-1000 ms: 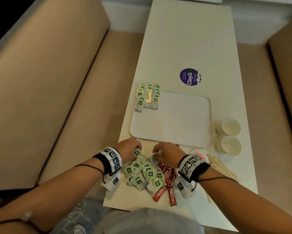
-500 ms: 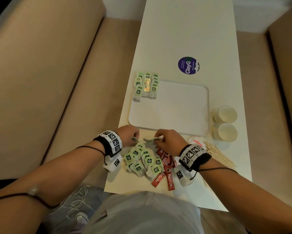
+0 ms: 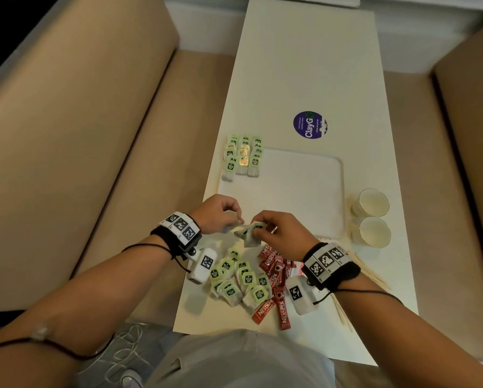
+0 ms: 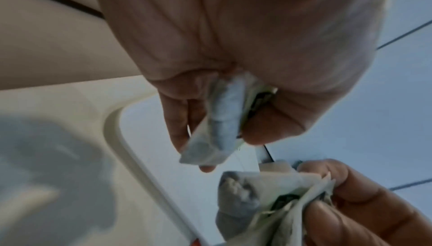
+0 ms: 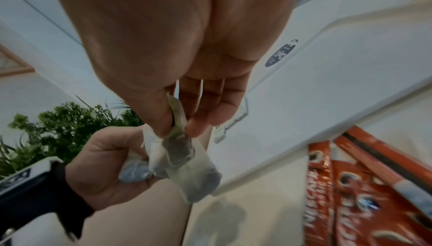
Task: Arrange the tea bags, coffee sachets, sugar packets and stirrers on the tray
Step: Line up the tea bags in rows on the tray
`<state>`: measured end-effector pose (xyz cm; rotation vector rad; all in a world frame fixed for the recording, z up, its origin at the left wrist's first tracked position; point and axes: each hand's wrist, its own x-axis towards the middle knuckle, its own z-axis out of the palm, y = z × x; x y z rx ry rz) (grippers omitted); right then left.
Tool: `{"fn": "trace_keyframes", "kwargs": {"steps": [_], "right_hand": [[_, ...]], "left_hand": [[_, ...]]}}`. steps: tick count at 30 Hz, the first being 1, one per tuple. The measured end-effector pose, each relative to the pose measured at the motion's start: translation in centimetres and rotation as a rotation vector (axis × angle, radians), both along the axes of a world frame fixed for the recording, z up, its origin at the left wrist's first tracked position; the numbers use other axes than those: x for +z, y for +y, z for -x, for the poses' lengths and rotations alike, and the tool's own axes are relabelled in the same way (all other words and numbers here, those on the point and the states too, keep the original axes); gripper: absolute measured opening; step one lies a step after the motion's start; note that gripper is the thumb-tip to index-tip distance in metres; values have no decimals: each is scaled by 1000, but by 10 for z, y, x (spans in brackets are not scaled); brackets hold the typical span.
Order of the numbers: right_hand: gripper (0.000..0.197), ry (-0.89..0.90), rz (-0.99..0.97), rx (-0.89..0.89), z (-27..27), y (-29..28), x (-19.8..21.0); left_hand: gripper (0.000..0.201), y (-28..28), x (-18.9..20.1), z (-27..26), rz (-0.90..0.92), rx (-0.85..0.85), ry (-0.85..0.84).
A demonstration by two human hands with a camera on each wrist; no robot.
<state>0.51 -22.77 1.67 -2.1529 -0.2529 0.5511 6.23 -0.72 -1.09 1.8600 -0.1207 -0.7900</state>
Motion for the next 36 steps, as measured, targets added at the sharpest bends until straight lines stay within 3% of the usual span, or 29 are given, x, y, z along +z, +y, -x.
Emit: {"fn": "trace_keyframes", "kwargs": {"steps": [7, 10, 14, 16, 23, 29, 33, 36], "right_hand": [[8, 3, -123, -44, -14, 4, 10], [6, 14, -152, -71, -22, 3, 10], [6, -20, -180, -130, -30, 3, 7], [6, -18, -200, -160, -33, 6, 5], [5, -36, -150, -222, -44, 15, 1], [10, -30, -240, -253, -53, 16, 6], [14, -14, -236, -277, -58, 12, 6], [12, 40, -229, -227, -63, 12, 1]], "left_hand": [[22, -16, 11, -1, 224, 284, 265], [33, -18, 16, 1, 289, 290, 371], [26, -14, 13, 3, 394, 313, 482], [37, -14, 12, 4, 420, 284, 517], [23, -14, 16, 6, 350, 84, 252], [28, -4, 9, 1, 276, 129, 238], [34, 1, 5, -6, 257, 313, 200], [23, 2, 4, -11, 302, 363, 186]]}}
